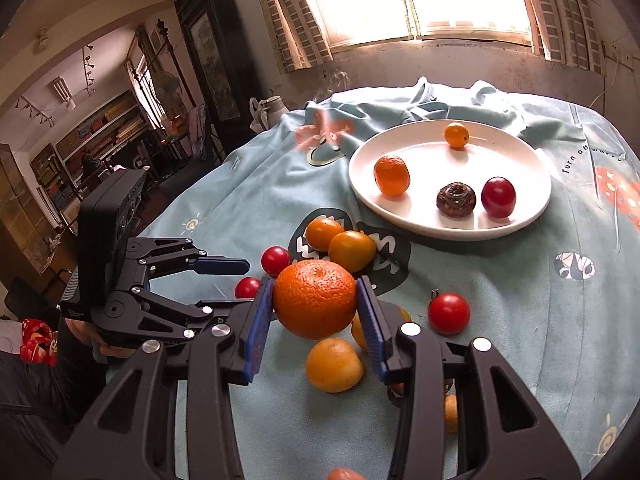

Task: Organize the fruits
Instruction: 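Grasp a large orange with the right gripper while the left grasps a cherry tomato, then release the orange and cherry tomato onto the plate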

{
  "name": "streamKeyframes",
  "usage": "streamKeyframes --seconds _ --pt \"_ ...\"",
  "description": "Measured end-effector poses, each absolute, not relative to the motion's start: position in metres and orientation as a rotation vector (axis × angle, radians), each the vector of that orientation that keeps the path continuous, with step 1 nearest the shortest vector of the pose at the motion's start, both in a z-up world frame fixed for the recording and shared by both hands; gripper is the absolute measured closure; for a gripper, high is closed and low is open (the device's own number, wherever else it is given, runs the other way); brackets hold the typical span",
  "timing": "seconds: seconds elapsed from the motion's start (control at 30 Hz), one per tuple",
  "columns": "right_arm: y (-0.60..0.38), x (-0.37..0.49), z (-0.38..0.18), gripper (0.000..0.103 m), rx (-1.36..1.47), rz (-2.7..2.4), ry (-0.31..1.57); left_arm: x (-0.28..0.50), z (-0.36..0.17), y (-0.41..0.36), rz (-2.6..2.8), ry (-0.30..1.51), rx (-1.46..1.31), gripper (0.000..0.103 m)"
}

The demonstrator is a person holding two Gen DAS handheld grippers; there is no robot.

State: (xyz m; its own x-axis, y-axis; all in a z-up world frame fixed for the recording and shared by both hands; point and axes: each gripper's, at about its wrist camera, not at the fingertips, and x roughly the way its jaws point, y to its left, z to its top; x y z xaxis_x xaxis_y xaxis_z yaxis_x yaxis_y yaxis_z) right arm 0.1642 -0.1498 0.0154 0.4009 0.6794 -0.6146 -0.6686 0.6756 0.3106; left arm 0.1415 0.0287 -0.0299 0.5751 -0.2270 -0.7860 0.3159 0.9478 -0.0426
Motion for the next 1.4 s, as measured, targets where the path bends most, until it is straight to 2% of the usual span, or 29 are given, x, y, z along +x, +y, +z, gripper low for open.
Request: streamKeyframes --seconds 0.1,0.37,0.77,1.0,1.13,1.4 --pt "-0.151 0.163 0.015 0.06 0.015 0.846 0.786 0.142 -0.035 0.027 -0.316 0.928 0.121 0.064" --pt "-0.149 0.162 0.014 0.06 0.011 0.841 0.789 0.146 -0.042 0.026 -0.295 0.954 0.138 0.071" --pt "-0.153 0.164 0.015 0.06 0.033 0.847 0.778 0.144 -0.038 0.029 -0.307 0.942 0.111 0.072" --pt "-0.177 0.192 0.023 0.06 0.203 0.833 0.75 0.157 0.0 0.035 -0.356 0.883 0.026 0.072" --pt "-0.189 0.221 0.028 0.06 0.265 0.748 0.725 0.197 0.022 0.032 -0.327 0.867 -0.008 0.072" --pt "-0.186 0.284 0.019 0.06 0.139 0.499 0.678 0.31 0.031 0.009 -0.185 0.851 -0.018 0.072"
